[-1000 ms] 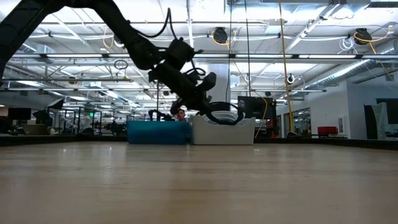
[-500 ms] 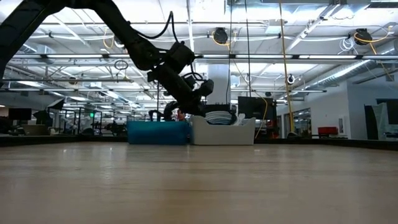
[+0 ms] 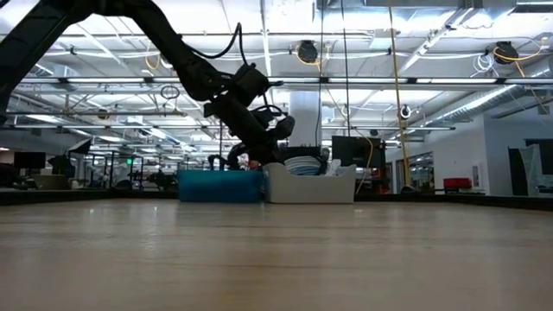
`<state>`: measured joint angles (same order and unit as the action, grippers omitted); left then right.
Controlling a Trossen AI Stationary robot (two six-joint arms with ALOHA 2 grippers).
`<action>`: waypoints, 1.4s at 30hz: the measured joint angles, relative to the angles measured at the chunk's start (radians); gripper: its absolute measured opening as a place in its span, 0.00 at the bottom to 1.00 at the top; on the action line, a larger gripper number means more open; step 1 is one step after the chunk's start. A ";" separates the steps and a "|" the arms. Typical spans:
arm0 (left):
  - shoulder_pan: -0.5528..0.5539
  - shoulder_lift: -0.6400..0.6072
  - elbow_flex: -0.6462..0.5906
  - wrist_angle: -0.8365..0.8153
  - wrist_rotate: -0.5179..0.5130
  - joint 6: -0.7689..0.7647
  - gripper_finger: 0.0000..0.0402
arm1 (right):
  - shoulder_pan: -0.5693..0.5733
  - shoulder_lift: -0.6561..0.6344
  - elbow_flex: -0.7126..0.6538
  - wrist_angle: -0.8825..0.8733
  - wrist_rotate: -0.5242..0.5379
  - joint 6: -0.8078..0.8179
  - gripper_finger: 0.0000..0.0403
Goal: Pick & Place USB Port
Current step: Put the black usb cable into the gray bin, then adjust the gray bin on the table
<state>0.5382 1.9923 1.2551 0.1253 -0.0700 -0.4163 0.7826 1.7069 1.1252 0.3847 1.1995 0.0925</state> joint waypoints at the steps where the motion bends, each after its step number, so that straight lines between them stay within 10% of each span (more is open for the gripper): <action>1: 0.000 0.000 0.000 0.000 0.007 0.008 0.02 | 0.000 0.000 0.000 0.000 0.000 0.000 0.55; 8: 0.014 0.001 0.000 -0.005 0.069 0.017 0.04 | -0.005 0.000 0.000 0.000 0.002 0.000 0.55; 23: -0.027 0.000 0.000 -0.011 -0.008 0.078 0.56 | -0.005 0.000 0.000 0.000 0.002 0.011 0.55; 37: -0.016 -0.235 -0.002 -0.120 -0.087 0.196 0.58 | -0.020 0.000 0.000 -0.005 0.002 0.000 0.55; 42: -0.037 -0.375 0.001 -0.320 0.059 0.259 0.54 | -0.019 0.000 0.000 -0.018 0.001 0.010 0.55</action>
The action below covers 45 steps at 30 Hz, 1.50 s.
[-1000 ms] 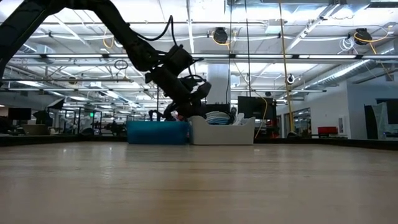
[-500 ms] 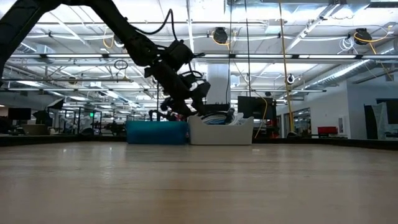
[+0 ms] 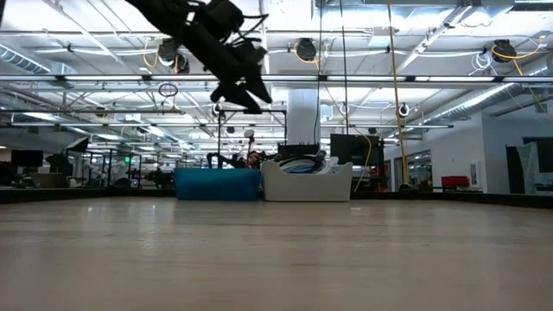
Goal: Pick & Place USB Port
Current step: Adjust the gray bin on the table, then return to Home Position
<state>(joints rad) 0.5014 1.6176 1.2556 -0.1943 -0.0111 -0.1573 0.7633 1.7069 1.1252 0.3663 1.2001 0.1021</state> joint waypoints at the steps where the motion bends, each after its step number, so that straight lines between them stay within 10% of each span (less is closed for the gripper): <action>1: -0.010 -0.015 -0.001 -0.069 0.045 0.004 0.51 | 0.000 0.000 0.000 -0.004 0.000 0.001 0.55; 7: -0.166 -0.005 -0.162 -0.098 0.119 0.111 0.06 | 0.000 0.000 0.000 -0.022 0.000 0.013 0.52; 10: -0.213 0.068 -0.250 0.101 0.147 0.205 0.01 | 0.000 0.000 0.000 -0.027 0.001 0.026 0.48; 22: -0.171 0.442 -0.064 0.295 0.154 0.201 0.00 | -0.001 0.000 -0.006 -0.037 -0.001 0.043 0.36; 33: -0.197 0.443 -0.051 0.255 0.007 0.251 0.00 | -0.010 0.000 -0.025 -0.036 -0.001 0.058 0.33; 45: -0.370 -0.040 -0.053 0.038 -0.029 0.450 0.00 | -0.014 0.000 -0.025 -0.041 0.001 0.016 0.25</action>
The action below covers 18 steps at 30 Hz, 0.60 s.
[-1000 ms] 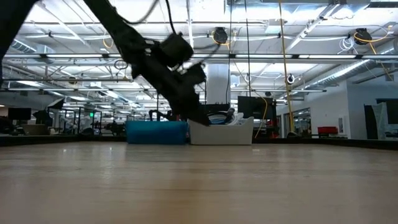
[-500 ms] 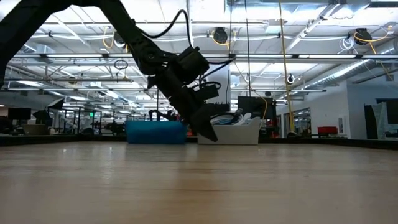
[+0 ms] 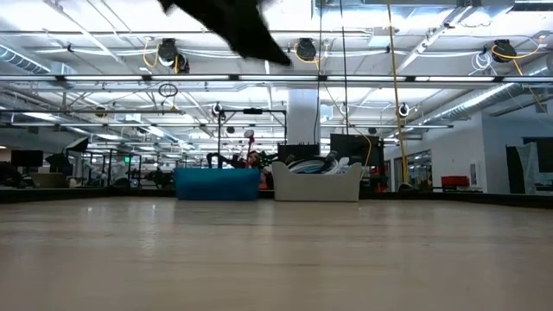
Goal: Pick & Place USB Port
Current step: Return to Home Position
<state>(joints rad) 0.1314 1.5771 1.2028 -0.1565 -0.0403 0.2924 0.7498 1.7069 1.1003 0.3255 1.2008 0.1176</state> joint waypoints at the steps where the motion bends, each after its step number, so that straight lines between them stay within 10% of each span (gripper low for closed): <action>1: -0.005 -0.070 -0.011 -0.030 0.015 0.008 0.00 | 0.000 0.000 0.000 -0.002 0.000 -0.001 0.23; 13: 0.060 -0.840 -0.715 0.233 0.258 -0.206 0.00 | -0.021 -0.005 -0.001 -0.018 -0.007 -0.214 0.01; 18: 0.087 -1.025 -0.895 0.333 0.309 -0.279 0.00 | -0.128 -0.110 -0.001 -0.168 -0.410 -0.189 0.00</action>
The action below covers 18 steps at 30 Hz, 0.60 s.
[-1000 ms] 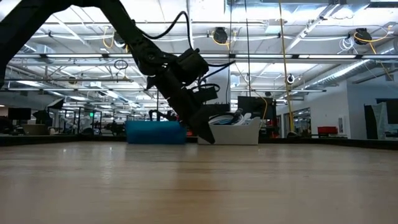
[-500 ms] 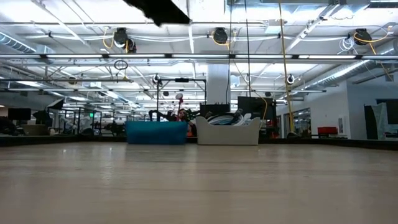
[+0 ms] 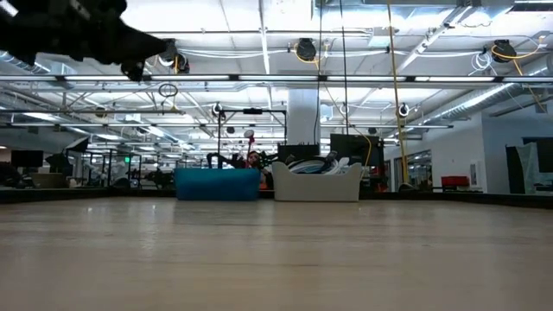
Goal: Pick & Place USB Port
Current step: Return to Home Position
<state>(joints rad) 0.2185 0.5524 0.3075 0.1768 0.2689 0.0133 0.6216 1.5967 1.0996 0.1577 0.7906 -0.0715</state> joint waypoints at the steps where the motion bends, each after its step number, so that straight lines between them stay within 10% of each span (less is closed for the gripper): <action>1: 0.002 -0.025 -0.020 0.001 0.001 -0.006 0.00 | -0.033 -0.026 0.001 -0.044 -0.097 0.018 0.00; 9: 0.011 -0.111 -0.120 -0.007 0.019 -0.013 0.00 | -0.283 -0.204 -0.170 -0.148 -0.367 -0.024 0.00; 18: 0.019 -0.110 -0.184 -0.025 -0.003 0.005 0.00 | -0.482 -0.488 -0.762 0.480 -0.637 -0.035 0.00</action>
<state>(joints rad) 0.2375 0.4421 0.1239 0.1518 0.2662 0.0180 0.1396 1.1083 0.3380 0.6380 0.1535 -0.1065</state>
